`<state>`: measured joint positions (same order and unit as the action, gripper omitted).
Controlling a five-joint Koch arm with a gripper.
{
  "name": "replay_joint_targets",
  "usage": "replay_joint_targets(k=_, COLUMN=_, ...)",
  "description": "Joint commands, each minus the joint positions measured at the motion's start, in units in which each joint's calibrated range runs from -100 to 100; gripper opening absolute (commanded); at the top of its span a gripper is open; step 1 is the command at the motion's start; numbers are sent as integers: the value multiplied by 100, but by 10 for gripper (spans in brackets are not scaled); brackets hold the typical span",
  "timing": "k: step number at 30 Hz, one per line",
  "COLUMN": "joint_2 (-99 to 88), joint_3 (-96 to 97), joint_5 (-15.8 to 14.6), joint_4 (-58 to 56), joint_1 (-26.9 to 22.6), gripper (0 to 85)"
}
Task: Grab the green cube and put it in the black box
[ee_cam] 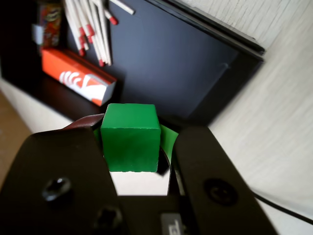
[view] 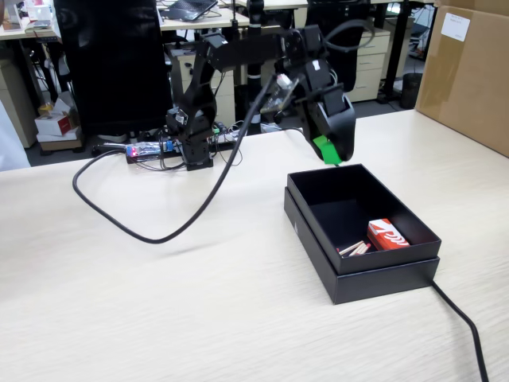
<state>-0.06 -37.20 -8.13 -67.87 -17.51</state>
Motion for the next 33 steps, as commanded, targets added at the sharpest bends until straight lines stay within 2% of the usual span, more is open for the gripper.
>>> replay_joint_targets(k=1, joint_2=437, joint_3=-723, joint_5=0, joint_4=18, joint_1=-29, gripper=9)
replay_joint_targets(k=7, joint_2=1573, joint_3=-768, joint_5=-5, joint_4=26, joint_1=29, gripper=9)
replay_joint_targets(k=16, joint_2=2238, joint_3=-686, joint_5=-39, joint_4=26, joint_1=98, gripper=11)
replay_joint_targets(k=17, joint_2=2296, joint_3=-686, joint_5=-49, joint_4=26, joint_1=98, gripper=32)
replay_joint_targets(k=18, joint_2=2342, joint_3=-632, joint_5=-59, joint_4=26, joint_1=103, gripper=122)
replay_joint_targets(k=21, joint_2=2342, joint_3=-487, joint_5=-59, joint_4=26, joint_1=103, gripper=128)
replay_joint_targets(k=22, joint_2=2342, joint_3=-433, joint_5=-59, joint_4=18, joint_1=103, gripper=158)
replay_joint_targets(k=25, joint_2=2250, joint_3=-315, joint_5=-73, joint_4=18, joint_1=103, gripper=277)
replay_joint_targets(k=27, joint_2=2020, joint_3=-242, joint_5=-127, joint_4=18, joint_1=112, gripper=399)
replay_joint_targets(k=28, joint_2=1814, joint_3=-197, joint_5=-186, joint_4=18, joint_1=122, gripper=434)
replay_joint_targets(k=33, joint_2=483, joint_3=-124, joint_5=-239, joint_4=121, joint_1=200, gripper=455)
